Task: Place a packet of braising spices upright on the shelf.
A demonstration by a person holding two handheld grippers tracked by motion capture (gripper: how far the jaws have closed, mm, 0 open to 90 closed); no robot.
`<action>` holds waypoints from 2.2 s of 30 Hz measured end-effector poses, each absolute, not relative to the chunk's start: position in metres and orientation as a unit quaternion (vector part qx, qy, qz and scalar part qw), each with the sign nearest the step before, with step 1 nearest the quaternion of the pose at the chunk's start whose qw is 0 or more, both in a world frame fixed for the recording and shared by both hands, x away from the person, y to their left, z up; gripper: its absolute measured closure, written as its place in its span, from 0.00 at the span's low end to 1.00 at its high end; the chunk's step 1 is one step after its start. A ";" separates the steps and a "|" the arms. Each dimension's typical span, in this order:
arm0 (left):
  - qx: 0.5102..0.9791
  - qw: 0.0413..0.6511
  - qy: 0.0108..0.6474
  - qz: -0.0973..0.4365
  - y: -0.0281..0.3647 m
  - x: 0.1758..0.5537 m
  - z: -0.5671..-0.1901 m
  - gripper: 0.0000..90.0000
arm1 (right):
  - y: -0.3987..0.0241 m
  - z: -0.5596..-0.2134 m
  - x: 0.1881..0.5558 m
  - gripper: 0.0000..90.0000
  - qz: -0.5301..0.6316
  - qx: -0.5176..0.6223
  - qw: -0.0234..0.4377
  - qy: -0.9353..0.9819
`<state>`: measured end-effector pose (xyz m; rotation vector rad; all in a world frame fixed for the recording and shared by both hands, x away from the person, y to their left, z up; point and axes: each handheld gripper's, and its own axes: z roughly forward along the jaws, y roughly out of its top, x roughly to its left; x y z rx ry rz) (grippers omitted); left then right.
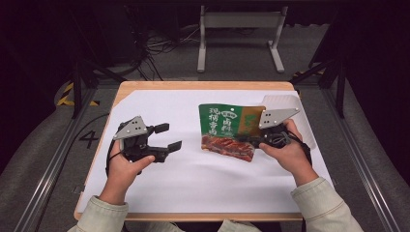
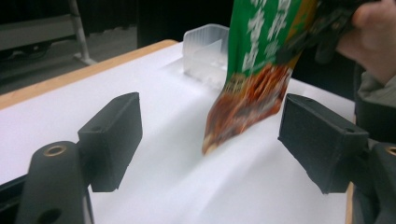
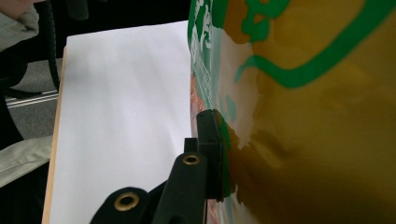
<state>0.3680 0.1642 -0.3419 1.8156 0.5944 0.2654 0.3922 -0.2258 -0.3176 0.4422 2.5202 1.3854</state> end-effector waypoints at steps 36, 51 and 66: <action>0.768 0.531 0.332 0.138 0.213 0.397 -0.406 0.11 | -0.300 -0.274 0.435 1.00 0.459 0.268 0.180 0.828; 0.768 0.530 0.337 0.128 0.212 0.398 -0.410 0.12 | -0.332 -0.266 0.450 1.00 0.458 0.292 0.216 0.811; 0.766 0.531 0.340 0.125 0.212 0.397 -0.412 0.12 | -0.355 -0.273 0.461 1.00 0.454 0.299 0.243 0.803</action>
